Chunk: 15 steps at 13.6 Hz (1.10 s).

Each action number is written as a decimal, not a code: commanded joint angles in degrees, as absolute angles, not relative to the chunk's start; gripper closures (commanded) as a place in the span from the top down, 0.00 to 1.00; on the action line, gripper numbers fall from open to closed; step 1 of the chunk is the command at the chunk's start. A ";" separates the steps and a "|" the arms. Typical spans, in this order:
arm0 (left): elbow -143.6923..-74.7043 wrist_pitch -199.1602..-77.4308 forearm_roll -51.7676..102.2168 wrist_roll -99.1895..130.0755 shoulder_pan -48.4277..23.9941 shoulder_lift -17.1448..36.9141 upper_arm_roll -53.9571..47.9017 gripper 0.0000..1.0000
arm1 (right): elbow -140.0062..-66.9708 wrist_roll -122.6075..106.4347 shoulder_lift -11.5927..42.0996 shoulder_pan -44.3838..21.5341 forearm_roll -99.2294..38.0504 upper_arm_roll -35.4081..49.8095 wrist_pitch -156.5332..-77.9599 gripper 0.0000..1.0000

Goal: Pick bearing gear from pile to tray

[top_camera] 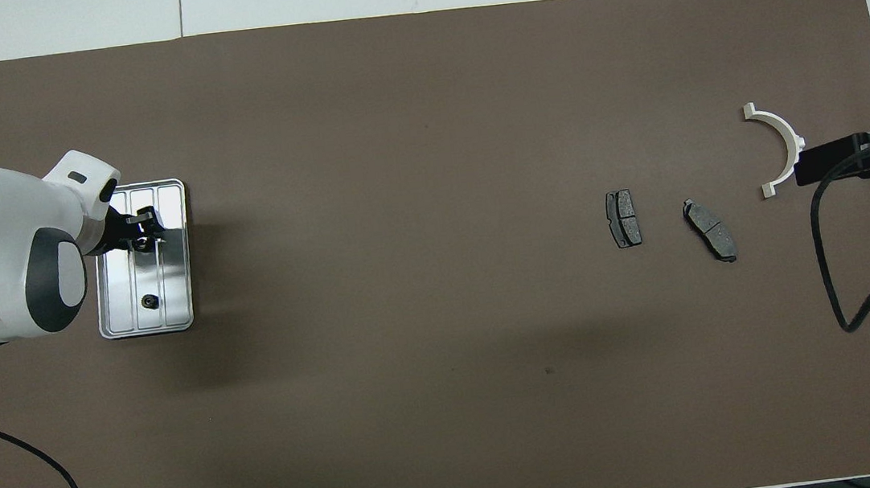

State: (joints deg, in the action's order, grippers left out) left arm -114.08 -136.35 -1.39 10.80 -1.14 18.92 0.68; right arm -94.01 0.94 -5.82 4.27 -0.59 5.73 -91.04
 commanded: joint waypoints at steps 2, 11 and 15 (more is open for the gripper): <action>-109.79 -126.17 -1.49 10.37 -0.88 13.65 0.26 1.00 | -93.52 1.67 -5.71 5.27 -1.14 6.50 -90.97 1.00; -102.66 -96.25 -0.88 10.20 -1.32 -3.24 -0.09 1.00 | -93.87 1.41 -6.24 5.54 -1.23 6.59 -91.05 1.00; -103.01 -96.50 -0.09 10.02 -1.23 -3.95 -0.18 1.00 | -93.95 1.49 -6.24 5.19 -1.23 6.68 -91.32 1.00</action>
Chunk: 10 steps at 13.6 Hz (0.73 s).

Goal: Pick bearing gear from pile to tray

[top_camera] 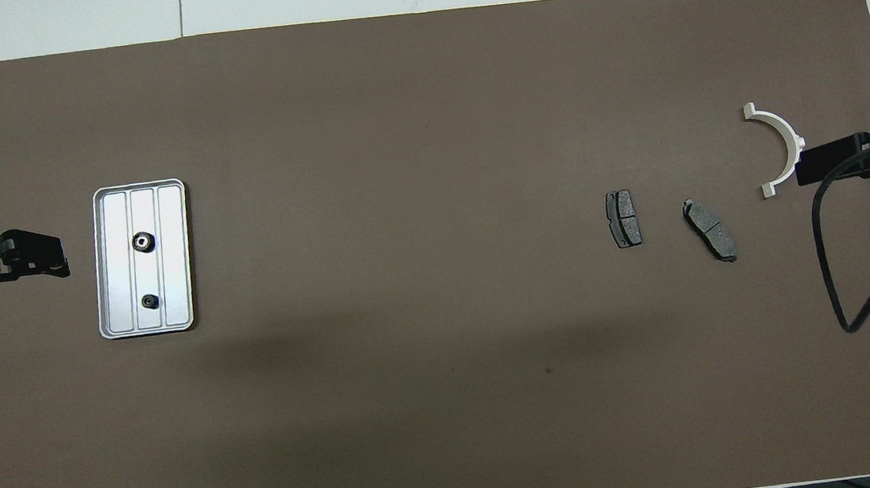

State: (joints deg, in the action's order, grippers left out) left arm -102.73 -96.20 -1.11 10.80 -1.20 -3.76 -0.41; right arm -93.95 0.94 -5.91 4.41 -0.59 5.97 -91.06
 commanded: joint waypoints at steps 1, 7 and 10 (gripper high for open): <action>-103.53 -98.24 1.22 10.11 -0.97 -4.22 -0.09 1.00 | -93.96 1.49 -6.24 5.19 -1.23 6.68 -91.32 1.00; -96.78 -92.30 1.67 9.93 -0.44 -2.20 -0.18 1.00 | -93.96 1.58 -6.24 5.62 -1.23 6.59 -91.49 1.00; -95.98 -91.67 1.85 9.93 -0.35 -2.90 -1.14 1.00 | -93.87 1.58 -6.24 5.89 -1.32 6.50 -91.76 1.00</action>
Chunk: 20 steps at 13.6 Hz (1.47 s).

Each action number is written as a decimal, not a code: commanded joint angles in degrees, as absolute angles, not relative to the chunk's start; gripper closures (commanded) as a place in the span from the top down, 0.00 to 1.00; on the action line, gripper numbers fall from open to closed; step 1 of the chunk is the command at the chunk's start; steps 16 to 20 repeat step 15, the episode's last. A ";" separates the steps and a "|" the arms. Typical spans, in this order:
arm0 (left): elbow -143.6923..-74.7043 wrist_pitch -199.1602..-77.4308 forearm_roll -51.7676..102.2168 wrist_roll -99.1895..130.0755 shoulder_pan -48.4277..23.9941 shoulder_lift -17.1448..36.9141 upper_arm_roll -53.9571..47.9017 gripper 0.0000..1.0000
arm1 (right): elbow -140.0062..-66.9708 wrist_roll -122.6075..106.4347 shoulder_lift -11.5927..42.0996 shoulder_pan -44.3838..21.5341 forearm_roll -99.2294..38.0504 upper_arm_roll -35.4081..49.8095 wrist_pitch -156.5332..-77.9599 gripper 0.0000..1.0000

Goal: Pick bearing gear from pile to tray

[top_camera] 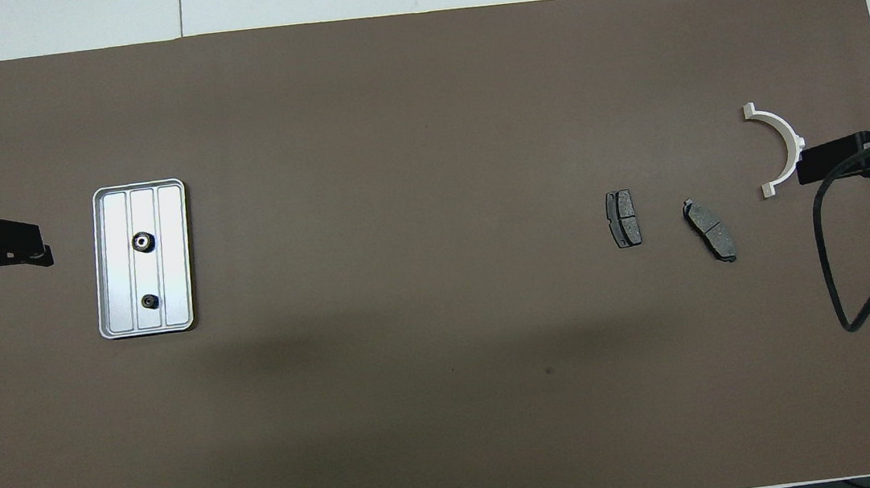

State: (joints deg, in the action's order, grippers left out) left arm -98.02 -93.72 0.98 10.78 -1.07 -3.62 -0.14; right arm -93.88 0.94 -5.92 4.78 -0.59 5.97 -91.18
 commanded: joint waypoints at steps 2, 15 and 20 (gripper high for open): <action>-95.71 -91.41 1.76 9.84 -0.09 -3.60 -1.49 1.00 | -93.96 1.67 -6.24 5.80 -1.32 6.50 -91.84 1.00; -95.80 -91.06 1.14 7.56 0.35 -3.69 -1.49 1.00 | -93.96 1.67 -6.24 5.71 -1.32 6.50 -91.76 1.00; -95.80 -91.06 1.14 7.56 0.35 -3.69 -1.49 1.00 | -93.96 1.67 -6.24 5.71 -1.32 6.50 -91.76 1.00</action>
